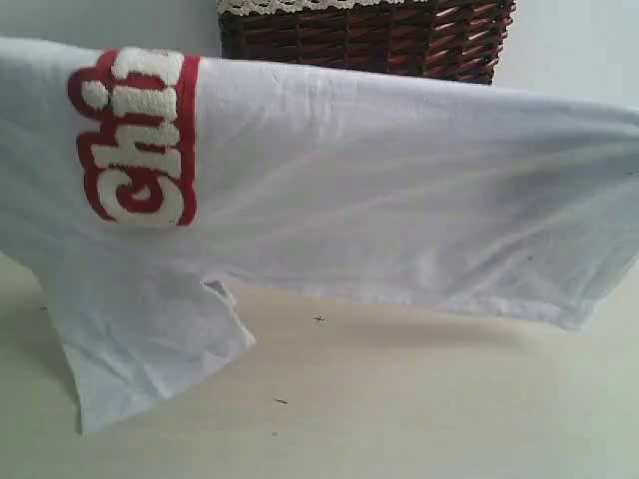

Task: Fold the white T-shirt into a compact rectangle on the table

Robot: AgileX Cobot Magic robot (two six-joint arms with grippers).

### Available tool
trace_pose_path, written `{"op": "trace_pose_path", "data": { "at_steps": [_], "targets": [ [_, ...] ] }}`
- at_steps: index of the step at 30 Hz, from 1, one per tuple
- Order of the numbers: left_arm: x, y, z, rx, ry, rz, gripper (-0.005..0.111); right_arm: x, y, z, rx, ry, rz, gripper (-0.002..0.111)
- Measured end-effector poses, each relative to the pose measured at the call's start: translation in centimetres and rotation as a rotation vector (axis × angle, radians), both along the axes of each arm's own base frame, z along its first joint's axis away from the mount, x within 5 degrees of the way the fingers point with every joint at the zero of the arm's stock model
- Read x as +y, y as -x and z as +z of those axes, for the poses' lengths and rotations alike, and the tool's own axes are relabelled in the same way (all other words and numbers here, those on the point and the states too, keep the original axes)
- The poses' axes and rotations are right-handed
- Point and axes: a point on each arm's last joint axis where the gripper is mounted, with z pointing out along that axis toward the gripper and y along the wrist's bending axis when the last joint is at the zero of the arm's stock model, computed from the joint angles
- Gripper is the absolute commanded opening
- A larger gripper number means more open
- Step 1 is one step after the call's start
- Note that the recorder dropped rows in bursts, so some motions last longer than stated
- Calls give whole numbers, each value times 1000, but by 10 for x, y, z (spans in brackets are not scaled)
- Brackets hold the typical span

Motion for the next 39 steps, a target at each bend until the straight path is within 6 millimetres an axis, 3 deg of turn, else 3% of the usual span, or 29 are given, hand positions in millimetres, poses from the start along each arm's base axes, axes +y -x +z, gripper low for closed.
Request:
{"op": "trace_pose_path", "data": {
  "at_steps": [5,11,21,25,28,30,31,35,36,39],
  "targets": [
    [-7,31,40,-165,40,-12,0,4,23,22,-80,-14,2,0],
    [-19,86,70,-301,84,-49,0,11,71,48,-132,-20,14,0],
    [-37,184,74,-258,132,-105,0,22,144,75,-261,-54,32,0],
    [-42,221,72,-267,183,-91,0,25,166,74,-310,-50,33,0],
    [-45,246,68,-298,280,-41,0,26,174,54,-274,-61,26,0],
    [-46,252,56,-280,322,-21,0,26,173,26,-191,-79,17,0],
    [-46,251,44,-249,333,-11,0,26,171,6,-125,-92,14,0],
    [-44,232,11,-120,351,14,0,27,170,-34,12,-116,10,0],
    [-43,222,-9,-45,359,28,0,27,171,-52,74,-119,13,0],
    [-41,205,-51,104,341,30,0,27,174,-81,173,-110,42,0]
  ]
}}
